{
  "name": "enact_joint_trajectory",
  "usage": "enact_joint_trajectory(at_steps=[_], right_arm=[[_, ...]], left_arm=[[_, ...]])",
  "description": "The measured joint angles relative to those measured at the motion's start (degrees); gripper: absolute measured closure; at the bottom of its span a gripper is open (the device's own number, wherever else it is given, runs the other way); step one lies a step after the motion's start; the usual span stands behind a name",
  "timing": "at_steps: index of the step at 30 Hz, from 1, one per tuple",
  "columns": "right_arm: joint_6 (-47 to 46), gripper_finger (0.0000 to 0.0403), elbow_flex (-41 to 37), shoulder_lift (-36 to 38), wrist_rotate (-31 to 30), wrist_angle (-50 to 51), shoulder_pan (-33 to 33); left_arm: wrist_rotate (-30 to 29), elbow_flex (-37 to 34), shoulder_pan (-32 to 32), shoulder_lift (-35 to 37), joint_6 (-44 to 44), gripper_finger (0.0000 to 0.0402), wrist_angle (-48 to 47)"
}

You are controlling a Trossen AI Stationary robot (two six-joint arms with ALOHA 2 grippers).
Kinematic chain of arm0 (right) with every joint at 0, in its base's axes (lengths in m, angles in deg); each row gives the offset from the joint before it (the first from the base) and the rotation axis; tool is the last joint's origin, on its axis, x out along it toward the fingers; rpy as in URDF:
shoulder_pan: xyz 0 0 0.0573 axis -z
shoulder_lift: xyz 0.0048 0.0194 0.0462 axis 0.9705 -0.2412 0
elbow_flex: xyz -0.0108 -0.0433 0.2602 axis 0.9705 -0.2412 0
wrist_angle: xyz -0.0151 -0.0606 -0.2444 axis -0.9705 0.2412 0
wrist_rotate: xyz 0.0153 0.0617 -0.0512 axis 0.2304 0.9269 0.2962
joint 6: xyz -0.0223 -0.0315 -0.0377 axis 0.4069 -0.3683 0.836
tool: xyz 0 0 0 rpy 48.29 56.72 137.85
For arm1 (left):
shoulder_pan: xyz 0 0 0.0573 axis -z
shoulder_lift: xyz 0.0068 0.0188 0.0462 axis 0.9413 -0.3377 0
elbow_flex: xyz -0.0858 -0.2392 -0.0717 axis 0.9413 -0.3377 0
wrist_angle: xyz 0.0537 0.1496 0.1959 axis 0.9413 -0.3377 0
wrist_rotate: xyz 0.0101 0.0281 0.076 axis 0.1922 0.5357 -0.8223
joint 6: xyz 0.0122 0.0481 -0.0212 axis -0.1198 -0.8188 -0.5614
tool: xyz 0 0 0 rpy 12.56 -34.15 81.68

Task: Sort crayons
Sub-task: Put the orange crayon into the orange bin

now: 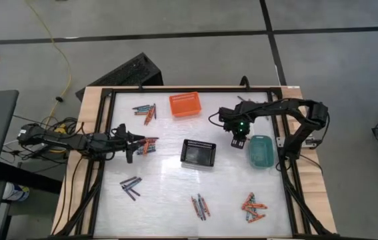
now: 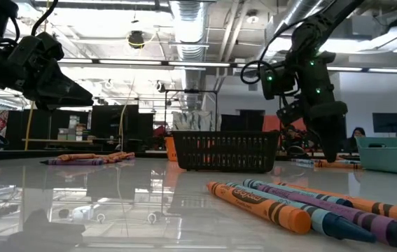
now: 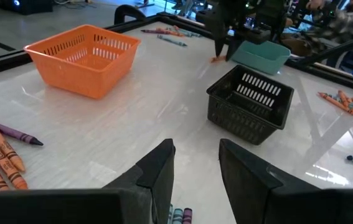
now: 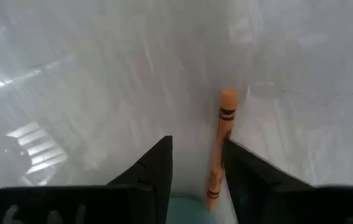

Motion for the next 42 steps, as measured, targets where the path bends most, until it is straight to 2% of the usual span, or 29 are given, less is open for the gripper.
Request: enact_joint_trajectory(at_steps=[5, 12, 16, 20, 24, 33, 42], right_arm=[[-0.2, 0.0262, -2.0, -0.1, -0.5, -2.7, 0.0], [0.3, 0.029, -2.2, 0.1, -1.3, -5.2, 0.0], [-0.1, 0.03, -0.4, 0.2, -1.6, -3.0, 0.2], [-0.3, 0.0296, 2.4, 0.2, -4.5, 0.6, 1.8], [-0.4, 0.0277, 3.8, 0.3, -9.0, 3.6, 6.2], [0.3, 0.022, 0.3, 2.9, -9.4, 5.6, 21.3], [-2.9, 0.0226, -5.6, 10.8, -9.6, 4.2, 30.8]], left_arm=[[0.0, 0.0, 0.0, 0.0, 0.0, 0.0285, 0.0], [0.2, 0.0, 0.0, 0.0, 0.0, 0.0285, 0.0], [0.2, 0.0, 0.0, 0.0, 0.0, 0.0285, 0.0], [0.2, 0.0, 0.0, 0.0, 0.0, 0.0285, 0.0], [0.2, 0.0, 0.0, 0.0, 0.0, 0.0285, 0.0], [0.2, 0.0, 0.0, 0.0, 0.0, 0.0285, 0.0], [0.2, 0.0, 0.0, 0.0, 0.0, 0.0285, 0.0]])
